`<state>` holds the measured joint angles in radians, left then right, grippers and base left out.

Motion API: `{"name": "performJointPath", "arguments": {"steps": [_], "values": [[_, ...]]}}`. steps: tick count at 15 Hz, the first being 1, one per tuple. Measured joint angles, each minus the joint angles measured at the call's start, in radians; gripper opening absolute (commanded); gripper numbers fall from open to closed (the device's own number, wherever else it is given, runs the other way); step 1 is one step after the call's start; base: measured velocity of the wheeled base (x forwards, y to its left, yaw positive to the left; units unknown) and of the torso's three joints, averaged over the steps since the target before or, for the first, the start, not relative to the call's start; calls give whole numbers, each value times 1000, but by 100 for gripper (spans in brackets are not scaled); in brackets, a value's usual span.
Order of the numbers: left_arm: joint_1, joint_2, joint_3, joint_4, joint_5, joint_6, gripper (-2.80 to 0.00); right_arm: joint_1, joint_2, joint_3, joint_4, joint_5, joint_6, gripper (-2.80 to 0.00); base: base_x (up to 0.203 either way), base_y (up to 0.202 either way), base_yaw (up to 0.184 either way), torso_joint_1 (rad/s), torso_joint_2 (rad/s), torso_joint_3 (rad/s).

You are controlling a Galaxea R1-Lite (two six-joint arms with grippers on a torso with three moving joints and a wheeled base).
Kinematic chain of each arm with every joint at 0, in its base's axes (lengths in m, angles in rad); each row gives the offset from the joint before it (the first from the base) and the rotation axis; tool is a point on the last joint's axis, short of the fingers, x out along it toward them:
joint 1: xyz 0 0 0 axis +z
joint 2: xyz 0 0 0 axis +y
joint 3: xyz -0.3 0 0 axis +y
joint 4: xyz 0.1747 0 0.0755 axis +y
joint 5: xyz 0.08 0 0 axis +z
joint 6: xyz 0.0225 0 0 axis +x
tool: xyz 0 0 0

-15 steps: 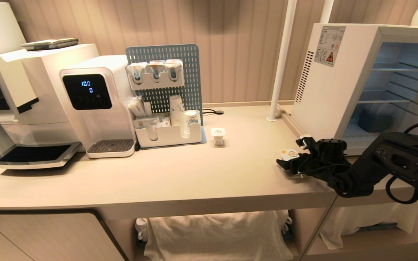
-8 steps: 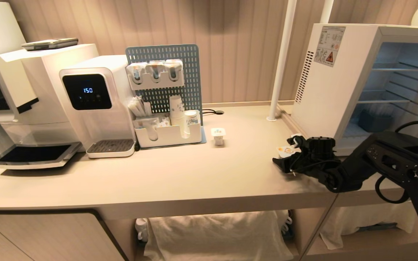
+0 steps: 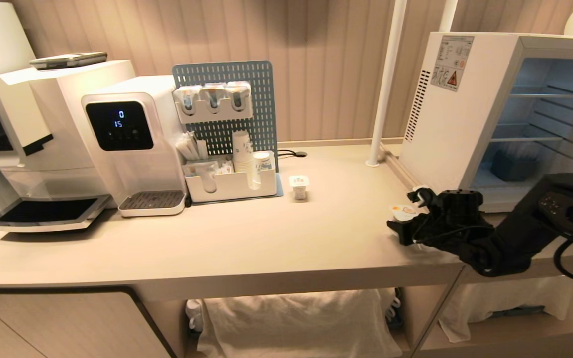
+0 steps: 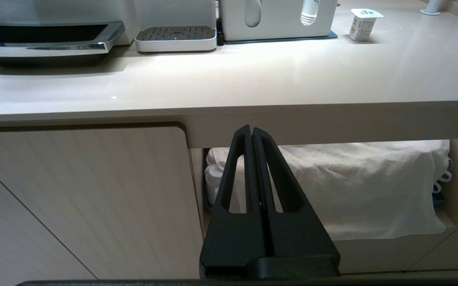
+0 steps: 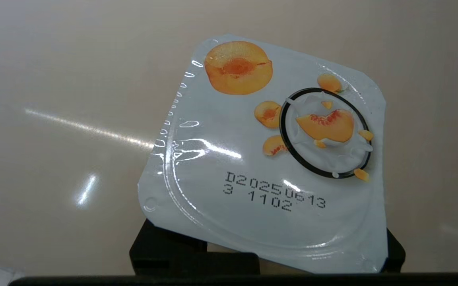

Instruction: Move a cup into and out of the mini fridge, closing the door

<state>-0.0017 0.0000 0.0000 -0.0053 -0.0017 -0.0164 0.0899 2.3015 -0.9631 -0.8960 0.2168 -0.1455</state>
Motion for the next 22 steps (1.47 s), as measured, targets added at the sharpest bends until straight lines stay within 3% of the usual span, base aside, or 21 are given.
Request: {"name": "performJointPath", "arguments": {"steps": [4, 7, 9, 13, 15, 17, 20, 22], "values": [[0, 0, 0, 0, 0, 0, -280, -12, -329, 325, -97, -1, 13, -280, 0, 0, 0, 0, 0, 0], [0, 0, 0, 0, 0, 0, -280, -16, -701, 491, -36, 0, 25, -280, 0, 0, 0, 0, 0, 0], [0, 0, 0, 0, 0, 1, -280, -18, -1012, 535, 108, 0, 31, -280, 0, 0, 0, 0, 0, 0], [0, 0, 0, 0, 0, 2, -280, -18, -1633, 516, 586, -30, 74, -280, 0, 0, 0, 0, 0, 0], [0, 0, 0, 0, 0, 1, -280, -15, -1836, 502, 828, -102, 135, -280, 0, 0, 0, 0, 0, 0], [0, 0, 0, 0, 0, 2, -280, -44, -1945, 478, 1028, -89, 172, -280, 0, 0, 0, 0, 0, 0], [0, 0, 0, 0, 0, 3, -280, -103, -2073, 488, 1152, 2, 177, -280, 0, 0, 0, 0, 0, 0], [0, 0, 0, 0, 0, 3, -280, -103, -2185, 565, 1159, 9, 175, -280, 0, 0, 0, 0, 0, 0]]}}
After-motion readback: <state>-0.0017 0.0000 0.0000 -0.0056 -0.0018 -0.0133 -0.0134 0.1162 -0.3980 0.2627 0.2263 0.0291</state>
